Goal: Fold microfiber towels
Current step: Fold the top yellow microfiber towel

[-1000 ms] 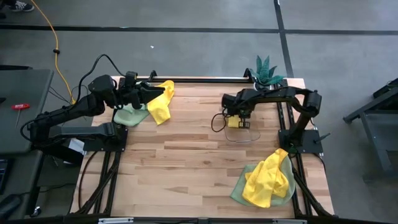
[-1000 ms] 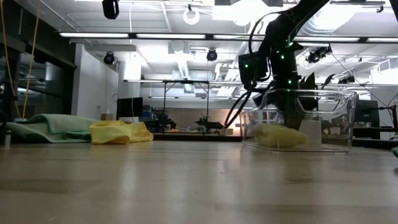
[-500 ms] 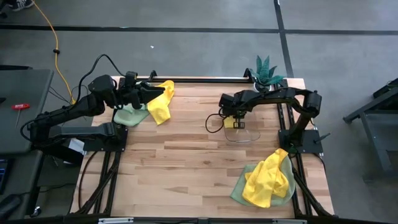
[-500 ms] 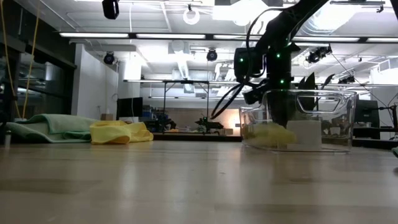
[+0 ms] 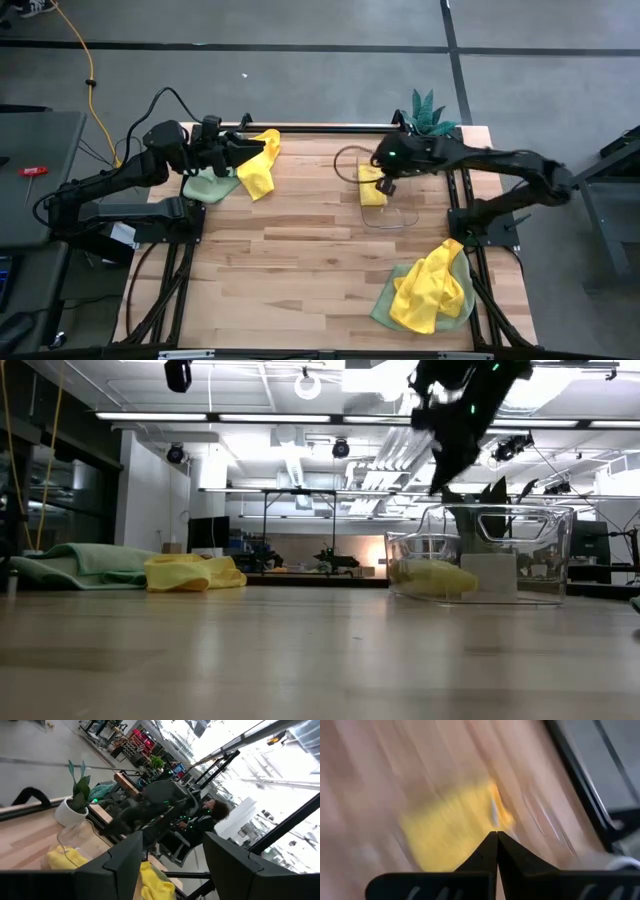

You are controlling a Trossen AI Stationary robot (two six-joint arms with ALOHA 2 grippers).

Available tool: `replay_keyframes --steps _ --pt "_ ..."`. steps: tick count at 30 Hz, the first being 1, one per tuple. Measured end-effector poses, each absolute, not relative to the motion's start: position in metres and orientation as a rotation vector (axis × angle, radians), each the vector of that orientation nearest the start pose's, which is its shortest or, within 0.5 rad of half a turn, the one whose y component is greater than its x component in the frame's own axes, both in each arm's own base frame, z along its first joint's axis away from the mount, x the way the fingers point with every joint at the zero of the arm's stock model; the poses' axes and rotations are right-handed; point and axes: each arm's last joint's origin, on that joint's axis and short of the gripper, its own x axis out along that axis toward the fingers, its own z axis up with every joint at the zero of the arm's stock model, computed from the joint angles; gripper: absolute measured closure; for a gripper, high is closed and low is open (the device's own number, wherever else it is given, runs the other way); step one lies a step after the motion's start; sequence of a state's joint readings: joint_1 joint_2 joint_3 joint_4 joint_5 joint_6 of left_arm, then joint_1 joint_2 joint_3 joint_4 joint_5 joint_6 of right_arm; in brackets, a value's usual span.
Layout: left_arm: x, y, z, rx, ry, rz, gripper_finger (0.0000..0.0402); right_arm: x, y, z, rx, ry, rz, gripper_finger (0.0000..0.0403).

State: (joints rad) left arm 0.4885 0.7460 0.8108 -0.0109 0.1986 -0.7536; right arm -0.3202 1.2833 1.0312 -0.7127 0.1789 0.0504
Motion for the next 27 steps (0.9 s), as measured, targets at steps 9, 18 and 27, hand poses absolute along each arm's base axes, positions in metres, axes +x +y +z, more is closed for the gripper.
replay_keyframes --steps 9,18,27 --pt "0.149 0.057 0.356 -0.507 -0.022 0.204 0.0204 0.242 -0.034 0.293 0.296 0.299 -0.247 0.0403" --pt "0.151 0.030 0.317 -0.188 0.409 0.366 0.0204 0.249 -0.017 0.308 0.314 0.067 -0.128 0.0403" --pt "0.156 0.023 0.266 0.112 0.944 0.612 0.0204 0.250 -0.019 0.333 0.263 -0.007 -0.166 0.0403"
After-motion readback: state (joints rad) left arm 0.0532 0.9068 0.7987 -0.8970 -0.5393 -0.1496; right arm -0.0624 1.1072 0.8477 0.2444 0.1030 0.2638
